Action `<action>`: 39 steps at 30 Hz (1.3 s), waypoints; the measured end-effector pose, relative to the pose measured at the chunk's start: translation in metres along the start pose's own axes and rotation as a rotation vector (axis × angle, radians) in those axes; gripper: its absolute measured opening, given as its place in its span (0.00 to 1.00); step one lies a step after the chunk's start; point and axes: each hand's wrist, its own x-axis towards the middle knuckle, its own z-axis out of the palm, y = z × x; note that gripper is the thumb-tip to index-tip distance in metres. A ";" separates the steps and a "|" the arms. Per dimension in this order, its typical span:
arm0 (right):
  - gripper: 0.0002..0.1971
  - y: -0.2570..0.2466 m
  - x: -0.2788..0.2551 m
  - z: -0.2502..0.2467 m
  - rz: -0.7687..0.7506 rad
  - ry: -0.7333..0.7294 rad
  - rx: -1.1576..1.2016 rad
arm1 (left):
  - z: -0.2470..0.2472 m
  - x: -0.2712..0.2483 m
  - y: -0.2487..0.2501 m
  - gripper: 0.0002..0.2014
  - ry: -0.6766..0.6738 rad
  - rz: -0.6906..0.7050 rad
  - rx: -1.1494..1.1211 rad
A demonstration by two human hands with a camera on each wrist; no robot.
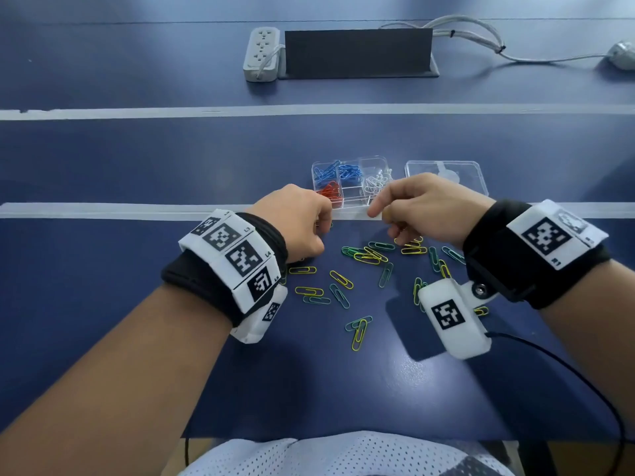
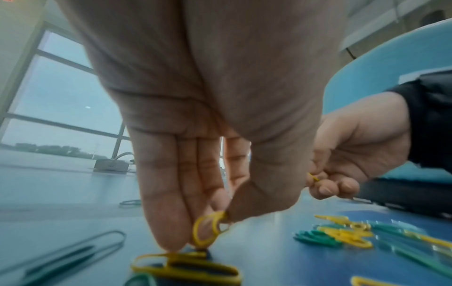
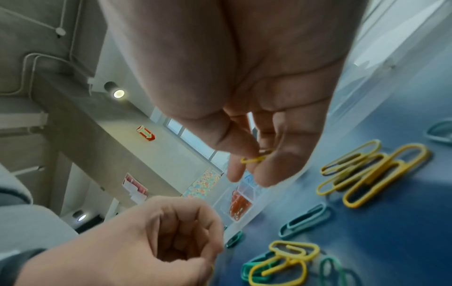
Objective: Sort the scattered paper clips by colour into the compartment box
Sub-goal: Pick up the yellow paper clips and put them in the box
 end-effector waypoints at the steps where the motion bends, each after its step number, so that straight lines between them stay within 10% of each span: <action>1: 0.14 0.000 0.000 0.000 0.008 0.020 -0.012 | 0.000 0.000 0.000 0.08 0.019 -0.010 -0.029; 5: 0.02 -0.002 -0.004 0.007 -0.071 0.014 -0.265 | 0.000 0.002 0.005 0.09 0.029 -0.067 -0.132; 9: 0.10 -0.001 -0.009 0.019 -0.144 -0.033 -0.652 | 0.005 0.002 0.011 0.09 -0.005 -0.090 -0.181; 15: 0.07 0.001 -0.008 0.020 -0.152 -0.012 -0.672 | 0.010 0.002 0.017 0.04 -0.070 -0.030 -0.186; 39: 0.13 0.015 -0.008 0.000 0.089 -0.205 0.534 | 0.009 0.007 0.028 0.03 -0.085 0.116 0.099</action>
